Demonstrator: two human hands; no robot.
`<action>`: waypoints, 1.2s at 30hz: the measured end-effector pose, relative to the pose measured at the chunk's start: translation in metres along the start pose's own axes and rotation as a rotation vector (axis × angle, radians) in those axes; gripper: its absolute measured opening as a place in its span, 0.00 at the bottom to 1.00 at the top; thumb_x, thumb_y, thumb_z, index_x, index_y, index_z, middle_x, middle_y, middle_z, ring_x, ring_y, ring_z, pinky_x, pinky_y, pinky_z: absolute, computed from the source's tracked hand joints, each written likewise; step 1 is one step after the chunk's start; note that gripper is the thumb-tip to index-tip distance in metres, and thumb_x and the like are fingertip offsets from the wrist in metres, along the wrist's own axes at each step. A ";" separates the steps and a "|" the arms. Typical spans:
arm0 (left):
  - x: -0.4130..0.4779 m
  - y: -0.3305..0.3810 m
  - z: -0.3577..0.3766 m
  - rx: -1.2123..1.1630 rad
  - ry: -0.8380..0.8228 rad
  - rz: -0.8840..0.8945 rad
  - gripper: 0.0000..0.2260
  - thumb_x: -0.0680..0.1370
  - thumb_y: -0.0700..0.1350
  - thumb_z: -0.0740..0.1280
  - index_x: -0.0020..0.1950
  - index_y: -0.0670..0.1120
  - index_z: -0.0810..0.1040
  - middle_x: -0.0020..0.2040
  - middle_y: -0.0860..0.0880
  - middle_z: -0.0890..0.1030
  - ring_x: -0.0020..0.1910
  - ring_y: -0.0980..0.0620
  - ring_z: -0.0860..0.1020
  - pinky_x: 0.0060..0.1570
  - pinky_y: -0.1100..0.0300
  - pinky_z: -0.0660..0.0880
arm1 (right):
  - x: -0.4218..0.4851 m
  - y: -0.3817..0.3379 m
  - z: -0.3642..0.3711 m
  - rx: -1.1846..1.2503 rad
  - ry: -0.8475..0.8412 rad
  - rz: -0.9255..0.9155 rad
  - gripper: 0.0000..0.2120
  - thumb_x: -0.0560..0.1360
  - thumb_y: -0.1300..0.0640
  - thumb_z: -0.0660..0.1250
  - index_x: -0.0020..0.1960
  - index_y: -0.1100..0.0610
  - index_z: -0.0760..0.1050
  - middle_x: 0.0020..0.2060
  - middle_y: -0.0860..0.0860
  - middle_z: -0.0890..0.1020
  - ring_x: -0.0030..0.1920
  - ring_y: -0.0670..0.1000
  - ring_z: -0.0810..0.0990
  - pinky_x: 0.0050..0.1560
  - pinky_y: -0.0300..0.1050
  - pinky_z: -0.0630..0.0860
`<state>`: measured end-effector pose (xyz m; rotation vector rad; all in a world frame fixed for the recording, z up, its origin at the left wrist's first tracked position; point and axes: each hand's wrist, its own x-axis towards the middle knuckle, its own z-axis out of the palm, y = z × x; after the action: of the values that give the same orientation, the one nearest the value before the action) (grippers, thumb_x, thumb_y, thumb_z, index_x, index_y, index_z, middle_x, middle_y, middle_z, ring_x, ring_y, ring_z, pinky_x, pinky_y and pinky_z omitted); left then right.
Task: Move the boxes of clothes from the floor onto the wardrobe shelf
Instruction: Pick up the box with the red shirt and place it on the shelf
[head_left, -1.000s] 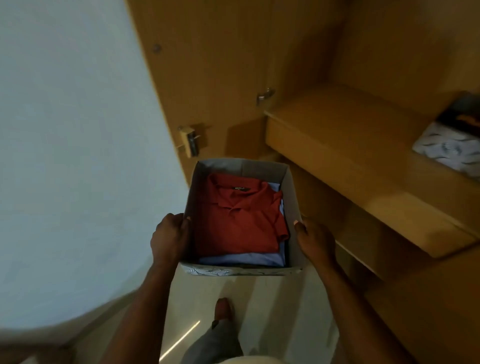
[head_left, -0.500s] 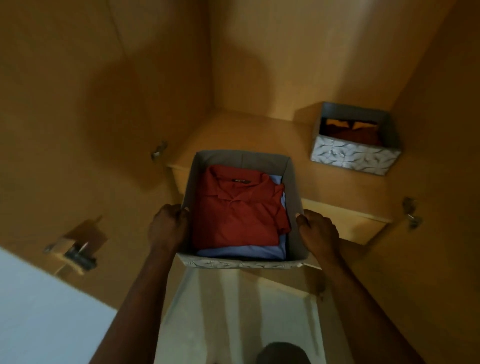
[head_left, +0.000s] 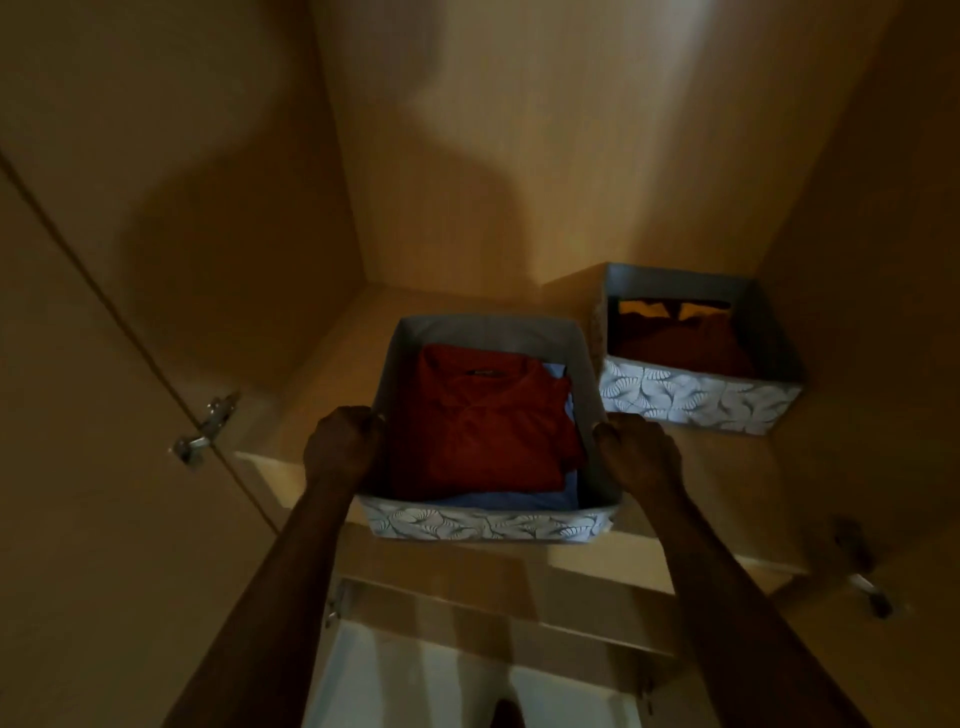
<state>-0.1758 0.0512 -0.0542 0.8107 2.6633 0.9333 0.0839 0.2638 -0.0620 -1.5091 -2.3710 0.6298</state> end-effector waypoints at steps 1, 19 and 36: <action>0.014 0.006 0.003 0.003 0.000 0.002 0.14 0.80 0.49 0.63 0.40 0.43 0.81 0.40 0.41 0.81 0.41 0.41 0.80 0.41 0.54 0.72 | 0.015 -0.002 0.001 0.016 0.002 0.002 0.15 0.79 0.48 0.57 0.49 0.54 0.79 0.52 0.57 0.83 0.53 0.61 0.80 0.50 0.49 0.72; 0.131 0.033 0.018 0.054 -0.445 -0.192 0.26 0.79 0.63 0.58 0.55 0.41 0.78 0.50 0.41 0.82 0.48 0.40 0.83 0.50 0.50 0.80 | 0.090 -0.032 -0.010 0.296 -0.592 0.380 0.28 0.76 0.33 0.59 0.60 0.56 0.72 0.48 0.63 0.83 0.38 0.60 0.85 0.39 0.51 0.83; 0.157 0.029 0.050 -0.792 -0.276 -0.183 0.16 0.82 0.48 0.61 0.69 0.45 0.74 0.49 0.38 0.81 0.38 0.44 0.80 0.38 0.54 0.78 | 0.116 -0.041 0.034 0.656 -0.188 0.254 0.27 0.76 0.48 0.69 0.72 0.52 0.64 0.40 0.55 0.81 0.39 0.55 0.81 0.46 0.56 0.80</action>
<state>-0.2753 0.1837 -0.0771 0.4473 1.8403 1.5247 -0.0128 0.3461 -0.0726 -1.4783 -1.8043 1.4870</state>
